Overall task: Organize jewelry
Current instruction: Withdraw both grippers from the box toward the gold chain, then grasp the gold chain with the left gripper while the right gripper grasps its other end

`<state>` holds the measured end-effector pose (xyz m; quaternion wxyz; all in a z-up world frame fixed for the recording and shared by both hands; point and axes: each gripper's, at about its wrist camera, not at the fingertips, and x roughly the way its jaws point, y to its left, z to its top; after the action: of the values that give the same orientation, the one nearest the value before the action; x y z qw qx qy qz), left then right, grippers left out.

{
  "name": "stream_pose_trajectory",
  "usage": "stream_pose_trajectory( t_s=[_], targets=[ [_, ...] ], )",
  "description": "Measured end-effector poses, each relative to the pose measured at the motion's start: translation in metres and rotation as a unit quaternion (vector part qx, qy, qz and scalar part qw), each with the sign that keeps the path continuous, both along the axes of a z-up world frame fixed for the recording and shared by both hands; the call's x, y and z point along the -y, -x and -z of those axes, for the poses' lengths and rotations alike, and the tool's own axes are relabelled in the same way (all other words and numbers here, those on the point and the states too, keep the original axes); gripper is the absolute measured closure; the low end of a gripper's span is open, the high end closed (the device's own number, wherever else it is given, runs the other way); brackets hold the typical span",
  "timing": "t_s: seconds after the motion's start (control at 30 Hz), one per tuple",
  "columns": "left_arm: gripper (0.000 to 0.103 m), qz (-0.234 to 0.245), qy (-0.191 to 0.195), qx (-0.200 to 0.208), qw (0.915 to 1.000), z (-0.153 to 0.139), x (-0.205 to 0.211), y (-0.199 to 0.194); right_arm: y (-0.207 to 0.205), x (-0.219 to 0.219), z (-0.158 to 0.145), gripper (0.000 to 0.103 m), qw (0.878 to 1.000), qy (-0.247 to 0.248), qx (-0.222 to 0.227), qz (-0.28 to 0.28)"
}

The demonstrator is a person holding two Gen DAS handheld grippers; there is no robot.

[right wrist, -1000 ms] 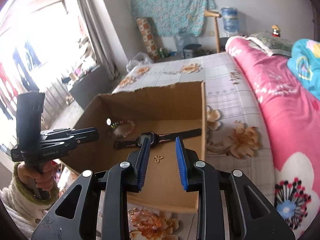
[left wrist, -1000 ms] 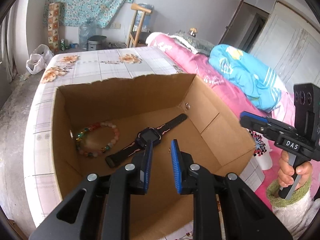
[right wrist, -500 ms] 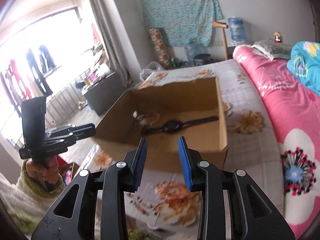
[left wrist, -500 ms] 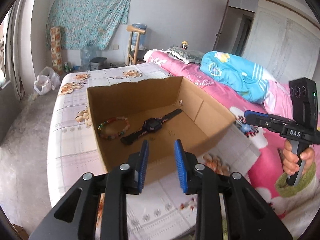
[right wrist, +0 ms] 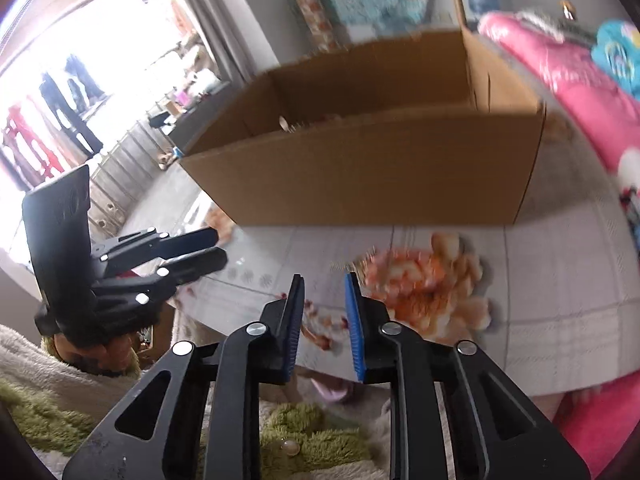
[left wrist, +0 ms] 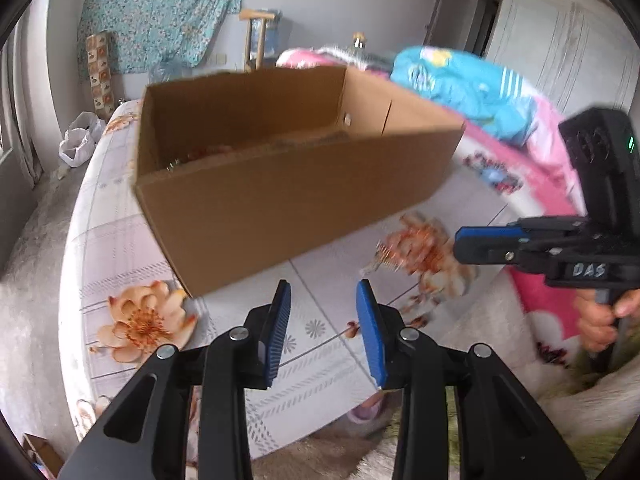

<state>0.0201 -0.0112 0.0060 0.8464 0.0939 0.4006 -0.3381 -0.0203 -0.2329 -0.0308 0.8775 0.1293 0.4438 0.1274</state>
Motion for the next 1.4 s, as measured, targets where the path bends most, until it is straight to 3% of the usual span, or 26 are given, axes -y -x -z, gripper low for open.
stream_pose_trajectory(
  t_s=[0.17, 0.3, 0.57, 0.77, 1.03, 1.17, 1.4],
  targets=[
    [0.07, 0.029, -0.037, 0.022, 0.9987, 0.022, 0.03, -0.003, -0.012, 0.001, 0.023, 0.092, 0.999, -0.011, -0.037, 0.018],
    [0.07, 0.054, -0.075, 0.044, 0.9947, 0.032, 0.055, -0.006, -0.024, -0.002, 0.031, 0.095, 0.998, 0.013, -0.049, 0.025],
    [0.075, 0.1, -0.089, 0.039, 0.9903, 0.044, 0.082, -0.01, -0.046, 0.015, 0.032, 0.095, 0.997, 0.009, -0.053, 0.06],
    [0.082, 0.108, -0.09, 0.033, 0.9896, 0.047, 0.09, -0.013, -0.051, 0.023, 0.031, 0.095, 0.996, -0.001, -0.049, 0.068],
    [0.089, 0.123, -0.094, 0.034, 0.9874, 0.048, 0.098, -0.016, -0.037, 0.021, 0.035, 0.094, 0.997, -0.008, -0.046, 0.069],
    [0.099, 0.133, -0.104, 0.038, 0.9848, 0.048, 0.104, -0.013, -0.03, 0.025, 0.034, 0.093, 0.997, -0.011, -0.041, 0.07],
    [0.099, 0.128, -0.108, 0.043, 0.9849, 0.048, 0.098, -0.009, -0.018, 0.022, 0.025, 0.092, 0.998, -0.012, -0.023, 0.054]
  ],
)
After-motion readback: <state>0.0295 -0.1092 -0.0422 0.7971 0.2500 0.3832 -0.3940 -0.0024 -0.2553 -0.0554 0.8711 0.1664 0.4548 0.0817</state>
